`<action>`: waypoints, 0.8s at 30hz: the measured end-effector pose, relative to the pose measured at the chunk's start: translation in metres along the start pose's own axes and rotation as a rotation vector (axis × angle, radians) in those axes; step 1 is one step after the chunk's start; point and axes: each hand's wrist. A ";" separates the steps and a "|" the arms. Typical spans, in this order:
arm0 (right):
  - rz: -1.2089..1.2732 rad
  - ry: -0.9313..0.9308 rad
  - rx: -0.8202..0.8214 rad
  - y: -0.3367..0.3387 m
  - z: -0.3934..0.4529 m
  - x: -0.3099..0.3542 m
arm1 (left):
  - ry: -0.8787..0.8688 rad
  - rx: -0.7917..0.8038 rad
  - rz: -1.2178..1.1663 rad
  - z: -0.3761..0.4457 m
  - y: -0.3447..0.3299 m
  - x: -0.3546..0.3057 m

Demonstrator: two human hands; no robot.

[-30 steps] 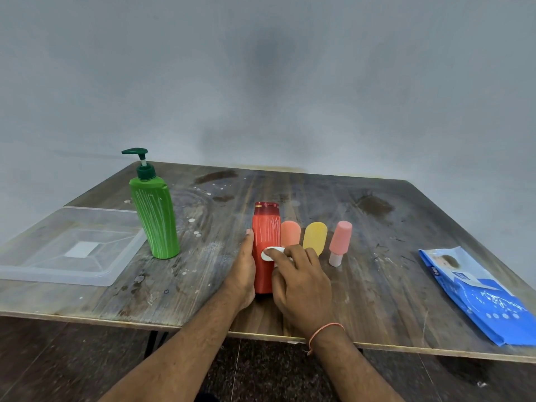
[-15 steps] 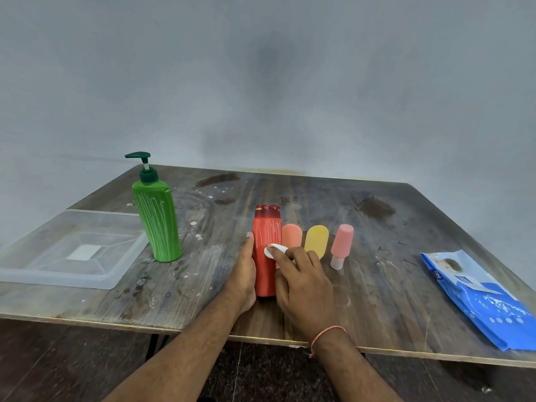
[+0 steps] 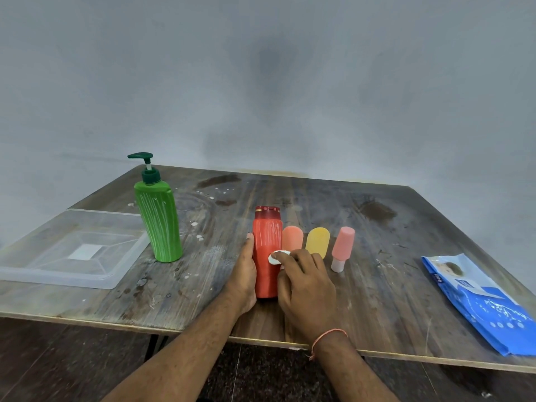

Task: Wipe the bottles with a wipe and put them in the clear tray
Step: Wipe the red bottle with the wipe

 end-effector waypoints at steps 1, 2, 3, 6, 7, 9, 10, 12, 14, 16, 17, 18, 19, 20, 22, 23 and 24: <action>-0.002 -0.009 -0.005 -0.001 0.000 -0.001 | 0.003 0.003 -0.005 0.000 0.000 0.000; -0.003 -0.010 -0.002 -0.002 0.000 -0.002 | 0.006 0.005 -0.011 -0.001 -0.001 -0.001; -0.001 -0.002 0.007 -0.003 0.000 -0.002 | 0.010 0.005 -0.018 -0.001 -0.001 -0.001; 0.015 0.020 0.027 -0.003 -0.001 -0.001 | 0.017 -0.001 -0.026 -0.001 -0.001 -0.001; 0.016 0.019 0.023 -0.002 -0.001 -0.001 | 0.014 0.002 -0.021 -0.002 -0.001 -0.001; 0.021 0.001 0.001 -0.001 -0.001 -0.001 | 0.009 0.000 -0.012 -0.003 -0.001 -0.002; 0.023 -0.012 -0.011 -0.001 0.000 -0.001 | 0.006 -0.002 -0.010 -0.002 -0.001 -0.001; 0.027 -0.030 -0.009 -0.001 0.000 -0.001 | 0.008 -0.013 -0.011 -0.003 -0.001 -0.002; 0.035 -0.037 0.012 -0.001 0.000 0.001 | 0.014 -0.023 -0.024 -0.001 -0.001 -0.001; 0.043 -0.039 0.027 -0.001 0.000 0.001 | 0.020 -0.029 -0.033 0.000 0.000 0.000; 0.042 -0.031 0.032 0.000 0.000 0.001 | 0.020 -0.031 -0.034 0.000 -0.001 0.000; 0.040 -0.020 0.029 0.001 0.001 0.001 | 0.019 -0.029 -0.036 0.000 -0.001 0.000; 0.037 -0.016 0.019 0.001 0.001 0.001 | 0.018 -0.022 -0.037 -0.001 -0.001 0.000; 0.035 -0.020 0.003 0.001 0.001 0.000 | 0.017 -0.018 -0.036 -0.001 -0.001 0.000; 0.032 -0.038 -0.024 0.000 0.001 0.000 | 0.019 -0.011 -0.039 -0.001 -0.002 -0.001; 0.032 -0.042 -0.026 -0.001 0.000 -0.001 | 0.022 -0.015 -0.042 -0.001 -0.002 -0.001; 0.034 -0.039 -0.020 -0.001 0.000 -0.001 | 0.023 -0.013 -0.041 -0.001 -0.002 -0.001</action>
Point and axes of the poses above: each hand's wrist, its own z-axis towards the middle knuckle, its own y-axis out of the back of the hand, x = y × z, and after that the axes turned 12 degrees about -x, right-handed
